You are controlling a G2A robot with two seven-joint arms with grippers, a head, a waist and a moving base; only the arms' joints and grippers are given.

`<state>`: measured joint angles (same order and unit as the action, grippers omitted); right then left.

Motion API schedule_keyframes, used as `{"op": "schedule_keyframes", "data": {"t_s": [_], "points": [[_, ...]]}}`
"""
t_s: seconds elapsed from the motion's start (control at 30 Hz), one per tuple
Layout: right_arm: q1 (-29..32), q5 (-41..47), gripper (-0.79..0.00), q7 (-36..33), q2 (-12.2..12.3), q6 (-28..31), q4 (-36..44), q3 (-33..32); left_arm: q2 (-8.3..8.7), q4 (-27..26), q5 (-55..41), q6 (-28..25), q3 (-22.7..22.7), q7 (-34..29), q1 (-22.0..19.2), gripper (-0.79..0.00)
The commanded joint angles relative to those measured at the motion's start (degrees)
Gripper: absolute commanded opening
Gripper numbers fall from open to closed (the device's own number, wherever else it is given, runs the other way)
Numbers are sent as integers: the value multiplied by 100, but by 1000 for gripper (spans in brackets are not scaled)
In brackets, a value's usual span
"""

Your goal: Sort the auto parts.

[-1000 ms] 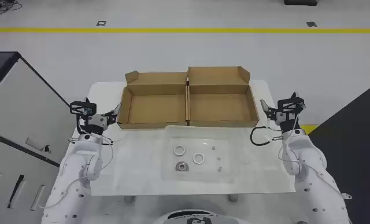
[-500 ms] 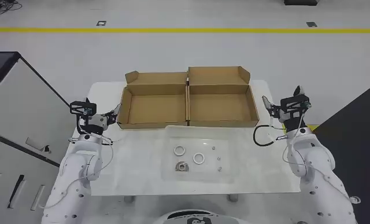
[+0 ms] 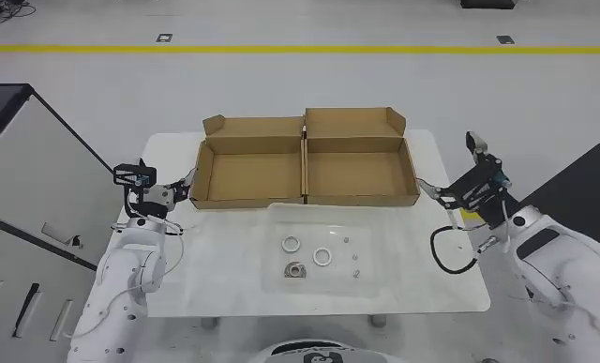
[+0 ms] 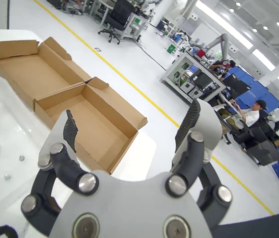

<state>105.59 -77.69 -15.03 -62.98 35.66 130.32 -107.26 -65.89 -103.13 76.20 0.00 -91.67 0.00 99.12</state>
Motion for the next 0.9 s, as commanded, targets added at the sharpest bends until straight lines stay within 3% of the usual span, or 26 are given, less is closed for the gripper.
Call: {"op": "schedule_keyframes", "data": {"t_s": [0.0,0.23,0.4,0.53,0.87], "points": [[-90,122,0,-326,32,367,80,-54,0,0,0,0,0,0,0,0],[-689,654,0,-1564,176,1559,139,168,0,0,0,0,0,0,0,0],[-1247,1092,0,-2467,285,2077,131,568,0,0,0,0,0,0,0,0],[-1709,1473,0,-3160,361,2182,97,1022,0,0,0,0,0,0,0,0],[-2432,2022,0,-4072,764,1288,-145,2511,0,0,0,0,0,0,0,0]]}}
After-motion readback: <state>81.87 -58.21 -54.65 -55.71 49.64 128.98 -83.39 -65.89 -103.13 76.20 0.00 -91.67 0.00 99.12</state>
